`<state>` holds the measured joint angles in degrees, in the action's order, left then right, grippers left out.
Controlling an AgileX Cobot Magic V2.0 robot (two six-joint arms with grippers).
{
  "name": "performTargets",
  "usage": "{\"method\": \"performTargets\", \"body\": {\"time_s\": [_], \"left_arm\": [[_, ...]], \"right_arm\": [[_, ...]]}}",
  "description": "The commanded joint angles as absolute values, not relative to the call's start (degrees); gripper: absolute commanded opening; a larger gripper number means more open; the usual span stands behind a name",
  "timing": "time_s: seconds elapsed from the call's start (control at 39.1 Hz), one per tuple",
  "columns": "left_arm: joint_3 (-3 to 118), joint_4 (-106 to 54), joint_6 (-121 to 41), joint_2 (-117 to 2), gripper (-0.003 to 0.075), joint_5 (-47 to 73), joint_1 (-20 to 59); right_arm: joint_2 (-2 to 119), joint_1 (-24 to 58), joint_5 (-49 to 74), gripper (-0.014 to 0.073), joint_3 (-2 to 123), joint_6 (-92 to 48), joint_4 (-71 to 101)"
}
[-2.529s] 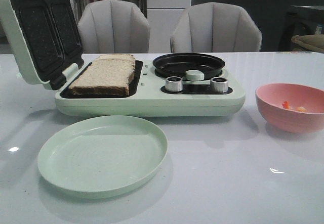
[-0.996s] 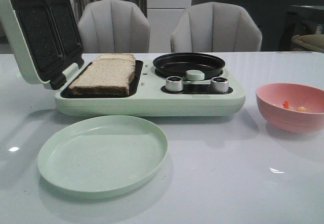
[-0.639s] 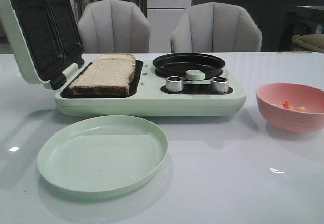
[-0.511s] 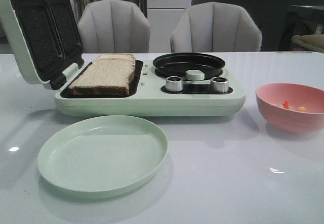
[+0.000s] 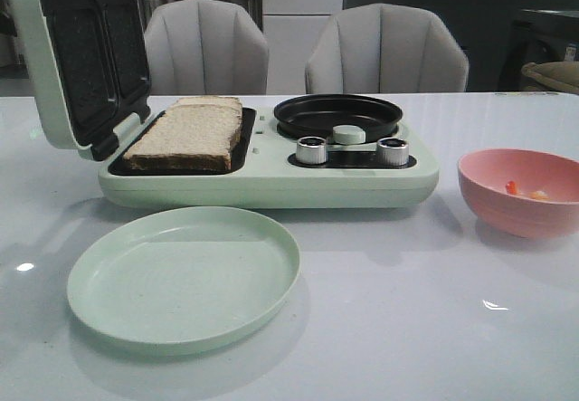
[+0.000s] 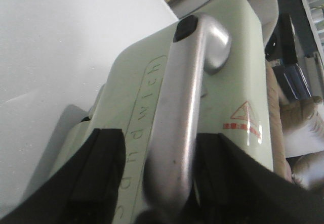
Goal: Make breakfast with bread and shrimp
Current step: 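Grasp the sandwich maker lid handle with the left gripper and swing it closed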
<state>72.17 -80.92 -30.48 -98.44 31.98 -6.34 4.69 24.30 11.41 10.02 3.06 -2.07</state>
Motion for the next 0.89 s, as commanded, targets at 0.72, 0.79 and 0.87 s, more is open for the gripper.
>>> {"method": "performTargets", "body": {"time_s": [0.72,0.79,0.87], "left_arm": [[74.0,-57.4,-48.7,-96.3,0.0385,24.1,20.6],[74.0,-57.2,-48.7,-96.3,0.0385,23.4,21.2],[74.0,-56.9,-48.7,-95.9,0.0385,23.4,21.2]], "right_arm": [[5.4,24.1,6.5,0.0599,11.6,2.7,-2.2],[5.4,24.1,6.5,0.0599,11.6,2.7,-2.2],[5.4,24.1,6.5,0.0599,11.6,2.7,-2.2]]}}
